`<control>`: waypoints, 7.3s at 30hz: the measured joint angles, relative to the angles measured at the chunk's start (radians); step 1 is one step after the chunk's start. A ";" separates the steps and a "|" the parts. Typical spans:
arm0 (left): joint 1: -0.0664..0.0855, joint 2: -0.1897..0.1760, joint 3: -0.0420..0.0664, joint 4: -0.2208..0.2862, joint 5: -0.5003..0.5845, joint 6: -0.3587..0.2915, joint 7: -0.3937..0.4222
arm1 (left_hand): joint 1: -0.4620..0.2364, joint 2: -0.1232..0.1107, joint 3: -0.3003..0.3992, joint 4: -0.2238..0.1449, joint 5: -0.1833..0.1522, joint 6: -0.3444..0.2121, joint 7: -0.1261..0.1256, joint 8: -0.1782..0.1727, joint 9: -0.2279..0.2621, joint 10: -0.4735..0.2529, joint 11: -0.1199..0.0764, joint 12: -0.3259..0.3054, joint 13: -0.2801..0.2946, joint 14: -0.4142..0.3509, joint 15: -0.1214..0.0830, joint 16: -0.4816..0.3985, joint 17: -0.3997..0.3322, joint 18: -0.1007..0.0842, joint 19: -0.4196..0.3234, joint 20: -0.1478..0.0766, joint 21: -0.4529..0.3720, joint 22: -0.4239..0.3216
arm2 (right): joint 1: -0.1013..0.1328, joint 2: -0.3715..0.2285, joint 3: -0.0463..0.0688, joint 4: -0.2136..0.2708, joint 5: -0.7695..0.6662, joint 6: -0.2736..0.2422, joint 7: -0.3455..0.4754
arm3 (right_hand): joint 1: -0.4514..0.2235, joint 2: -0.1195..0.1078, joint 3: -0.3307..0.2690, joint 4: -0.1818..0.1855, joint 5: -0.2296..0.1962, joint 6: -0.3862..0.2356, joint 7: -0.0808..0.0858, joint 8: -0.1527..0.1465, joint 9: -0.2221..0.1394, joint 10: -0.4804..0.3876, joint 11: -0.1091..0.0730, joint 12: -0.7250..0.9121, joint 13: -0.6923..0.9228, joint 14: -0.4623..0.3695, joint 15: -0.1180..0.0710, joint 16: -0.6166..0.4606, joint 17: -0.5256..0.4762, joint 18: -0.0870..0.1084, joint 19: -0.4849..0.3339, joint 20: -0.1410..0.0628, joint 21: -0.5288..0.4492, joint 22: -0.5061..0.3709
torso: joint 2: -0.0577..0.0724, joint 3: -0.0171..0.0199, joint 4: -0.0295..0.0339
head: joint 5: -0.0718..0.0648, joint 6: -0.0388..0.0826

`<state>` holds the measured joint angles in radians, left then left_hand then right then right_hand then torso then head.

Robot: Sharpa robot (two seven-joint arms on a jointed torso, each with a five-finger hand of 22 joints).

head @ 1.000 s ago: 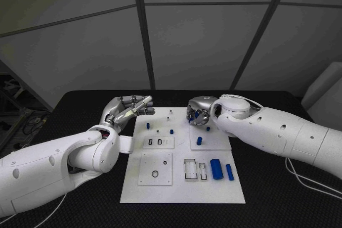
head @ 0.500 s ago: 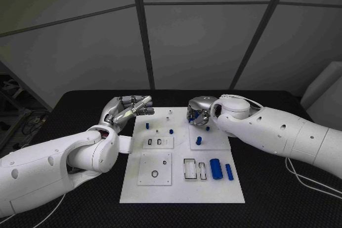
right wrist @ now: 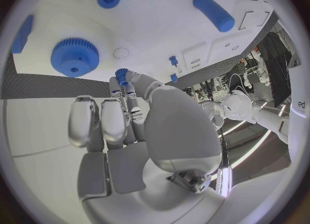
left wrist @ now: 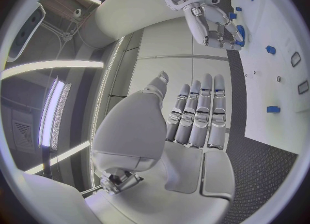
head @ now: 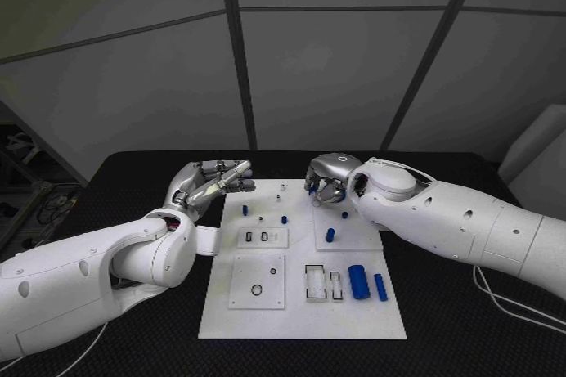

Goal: Assemble the parts on the task board

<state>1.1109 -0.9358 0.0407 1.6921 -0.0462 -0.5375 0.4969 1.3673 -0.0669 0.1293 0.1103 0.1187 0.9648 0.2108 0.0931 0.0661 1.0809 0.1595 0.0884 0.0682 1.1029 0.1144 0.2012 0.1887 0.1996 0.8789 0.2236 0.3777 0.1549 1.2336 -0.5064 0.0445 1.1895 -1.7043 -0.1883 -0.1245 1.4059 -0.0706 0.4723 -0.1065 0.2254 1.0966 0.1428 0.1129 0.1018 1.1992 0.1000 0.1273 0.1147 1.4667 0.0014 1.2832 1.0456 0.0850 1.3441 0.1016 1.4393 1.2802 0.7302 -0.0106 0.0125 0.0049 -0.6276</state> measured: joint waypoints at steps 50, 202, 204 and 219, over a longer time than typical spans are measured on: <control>0.025 0.011 0.000 -0.011 0.000 0.010 -0.003 | -0.004 0.004 -0.003 -0.003 0.000 0.000 0.000 -0.004 0.000 -0.004 0.004 -0.009 0.000 -0.007 0.007 -0.012 0.003 0.000 -0.007 0.007 -0.004 -0.003 | -0.002 0.202 -0.002 -0.196 0.008 -0.145 0.033 | -0.005 -0.005 0.008 0.001 0.021 -0.008 0.007 -0.009 0.003 0.000 0.000 -0.021 0.000 0.000 0.000 0.004 0.003 -0.015 0.000 0.000 0.008 0.006 | 0.019 -0.0035 0.0068 | 0.013 0.005; 0.038 -0.002 0.000 -0.049 -0.012 0.052 -0.029 | -0.008 0.008 -0.008 -0.008 0.000 -0.004 0.004 -0.012 0.000 -0.007 0.007 -0.012 0.000 -0.018 0.011 -0.027 0.006 0.000 -0.018 0.011 -0.012 -0.008 | 0.004 -0.050 0.018 -0.040 0.242 0.046 -0.158 | -0.002 -0.025 -0.375 0.260 0.088 -0.195 0.021 0.054 0.055 0.105 -0.020 1.161 1.106 -0.002 0.009 0.248 0.262 -0.047 0.120 0.020 0.085 0.027 | 0.009 0.0012 -0.0200 | 0.014 0.005; 0.038 -0.002 0.000 -0.049 -0.012 0.052 -0.030 | -0.008 0.008 -0.008 -0.008 0.000 -0.004 0.004 -0.012 0.000 -0.007 0.007 -0.012 0.000 -0.018 0.011 -0.027 0.007 0.000 -0.018 0.011 -0.012 -0.008 | 0.004 -0.049 0.018 -0.039 0.232 0.045 -0.159 | -0.002 -0.025 -0.375 0.260 0.088 -0.194 0.020 0.054 0.055 0.105 -0.020 1.161 1.107 -0.002 0.009 0.248 0.262 -0.047 0.120 0.020 0.085 0.027 | 0.009 0.0012 -0.0200 | 0.014 0.004; 0.038 -0.004 0.000 -0.048 -0.012 0.053 -0.034 | -0.008 0.008 -0.005 -0.011 0.000 -0.004 0.004 -0.015 0.000 -0.007 0.007 -0.017 0.000 -0.018 0.011 -0.027 0.008 0.000 -0.018 0.011 -0.012 -0.008 | 0.003 -0.040 0.018 -0.036 0.141 0.042 -0.160 | 0.025 -0.004 -0.296 0.236 0.132 -0.128 0.014 0.076 0.058 0.163 -0.041 1.219 1.178 0.000 -0.007 0.252 0.262 -0.046 0.123 0.009 0.094 0.027 | 0.009 0.0012 -0.0199 | 0.017 0.002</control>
<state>1.1490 -0.9402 0.0404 1.6438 -0.0586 -0.4846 0.4629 1.3594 -0.0590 0.1240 0.0992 0.1187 0.9612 0.2143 0.0777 0.0662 1.0740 0.1665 0.0715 0.0683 1.0849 0.1251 0.1742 0.1967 0.1996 0.8609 0.2343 0.3661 0.1470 1.2370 -0.5464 0.0620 1.1538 -1.5634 -0.1467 -0.2846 1.4311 -0.0749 0.1766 0.1298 0.3578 0.9685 0.1572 0.1887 0.1597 1.3619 0.0587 1.3464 1.2923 1.4664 -0.0059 1.5353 1.3075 0.0385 1.4668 0.1104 1.5336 1.3075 0.7391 -0.0095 -0.0075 0.0221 -0.6255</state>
